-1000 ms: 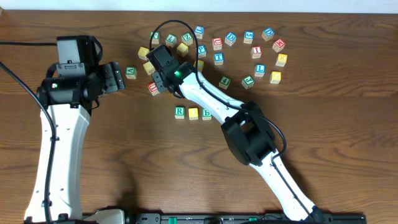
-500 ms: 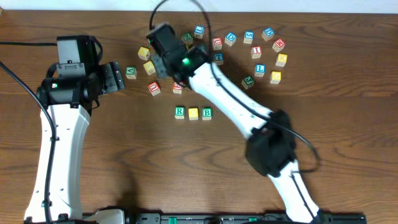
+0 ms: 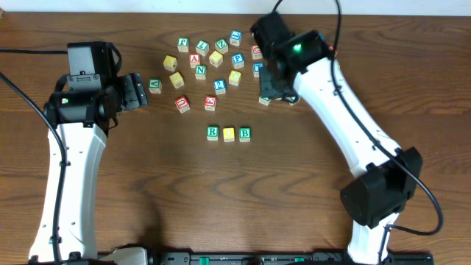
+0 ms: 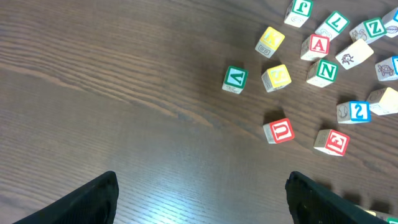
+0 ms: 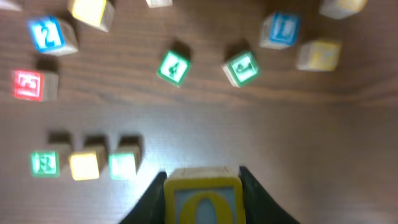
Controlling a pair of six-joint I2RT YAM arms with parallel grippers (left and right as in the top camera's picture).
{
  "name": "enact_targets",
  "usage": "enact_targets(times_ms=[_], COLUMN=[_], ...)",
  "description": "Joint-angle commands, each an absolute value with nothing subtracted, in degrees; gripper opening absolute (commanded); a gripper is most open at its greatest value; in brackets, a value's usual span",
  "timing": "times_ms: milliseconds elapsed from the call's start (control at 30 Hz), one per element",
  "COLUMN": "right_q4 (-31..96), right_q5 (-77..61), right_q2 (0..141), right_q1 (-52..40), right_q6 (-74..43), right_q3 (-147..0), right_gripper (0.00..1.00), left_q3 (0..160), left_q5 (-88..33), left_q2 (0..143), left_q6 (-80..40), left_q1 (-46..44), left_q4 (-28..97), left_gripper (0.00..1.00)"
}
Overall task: Spell out ROBOT
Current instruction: 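Carry the yellow O block and place it right of the B block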
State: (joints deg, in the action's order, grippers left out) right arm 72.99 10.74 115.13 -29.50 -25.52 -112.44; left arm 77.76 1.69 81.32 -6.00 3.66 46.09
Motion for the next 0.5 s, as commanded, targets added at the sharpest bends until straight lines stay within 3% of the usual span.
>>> enact_targets(times_ms=[0,233,467], right_q4=[68.66,52.12,47.07], right_q5=[6.87,4.75,4.34], right_q2=[115.74,115.77,116.51], right_q1=[-29.61,-31.88,-33.23], right_q6=[-29.39,-36.91,-39.4], right_q3=[-103.98,-87.81,-83.33], right_gripper=[0.17,0.15,0.18], left_q3=[78.17,78.17,78.17], left_q5=[2.13,2.13,2.13], left_q2=[81.34,81.34,81.34], left_q6=[-6.37,-6.59,-6.85], left_q1=[3.95,3.95,3.95], left_q4=[45.98,46.0,46.0], left_gripper=[0.85,0.85,0.85])
